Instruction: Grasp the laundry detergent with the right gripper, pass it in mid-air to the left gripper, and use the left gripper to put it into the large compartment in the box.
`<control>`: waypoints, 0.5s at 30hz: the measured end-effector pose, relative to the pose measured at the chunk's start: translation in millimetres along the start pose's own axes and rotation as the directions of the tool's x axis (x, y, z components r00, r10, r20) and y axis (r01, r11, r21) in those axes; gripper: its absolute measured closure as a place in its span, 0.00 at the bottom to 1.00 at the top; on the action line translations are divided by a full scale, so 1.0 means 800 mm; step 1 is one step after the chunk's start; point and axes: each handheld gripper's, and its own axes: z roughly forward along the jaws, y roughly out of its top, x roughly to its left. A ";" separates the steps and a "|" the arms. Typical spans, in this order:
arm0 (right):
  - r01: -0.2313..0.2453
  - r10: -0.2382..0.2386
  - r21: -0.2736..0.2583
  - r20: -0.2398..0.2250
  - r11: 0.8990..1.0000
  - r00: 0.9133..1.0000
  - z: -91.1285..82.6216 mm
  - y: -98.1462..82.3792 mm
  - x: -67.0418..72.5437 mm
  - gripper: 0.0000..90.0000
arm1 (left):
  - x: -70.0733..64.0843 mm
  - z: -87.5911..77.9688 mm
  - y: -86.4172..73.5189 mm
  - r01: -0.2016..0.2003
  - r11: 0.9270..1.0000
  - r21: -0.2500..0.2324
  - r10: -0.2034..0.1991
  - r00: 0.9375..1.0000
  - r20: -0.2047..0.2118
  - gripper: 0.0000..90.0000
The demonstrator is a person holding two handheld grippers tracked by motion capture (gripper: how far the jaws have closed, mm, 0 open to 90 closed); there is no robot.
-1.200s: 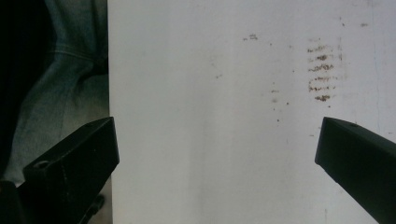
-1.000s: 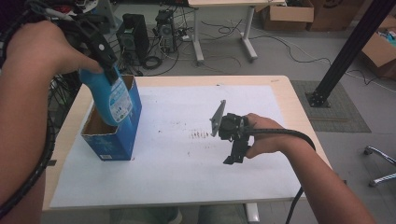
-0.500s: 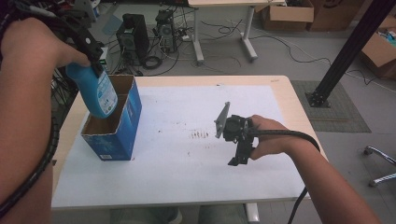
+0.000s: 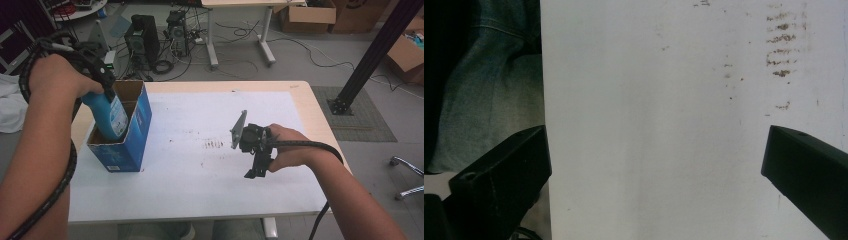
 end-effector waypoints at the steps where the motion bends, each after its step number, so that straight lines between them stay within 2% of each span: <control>1: 0.000 0.000 0.001 0.001 1.000 1.000 0.000 0.000 0.000 0.00 | 0.001 0.006 0.001 -0.003 1.000 0.003 0.003 1.000 -0.004 0.43; 15: -0.012 0.012 0.014 -0.013 1.000 1.000 0.004 -0.005 0.000 0.00 | 0.009 0.079 0.007 0.027 1.000 0.011 -0.027 1.000 -0.005 0.43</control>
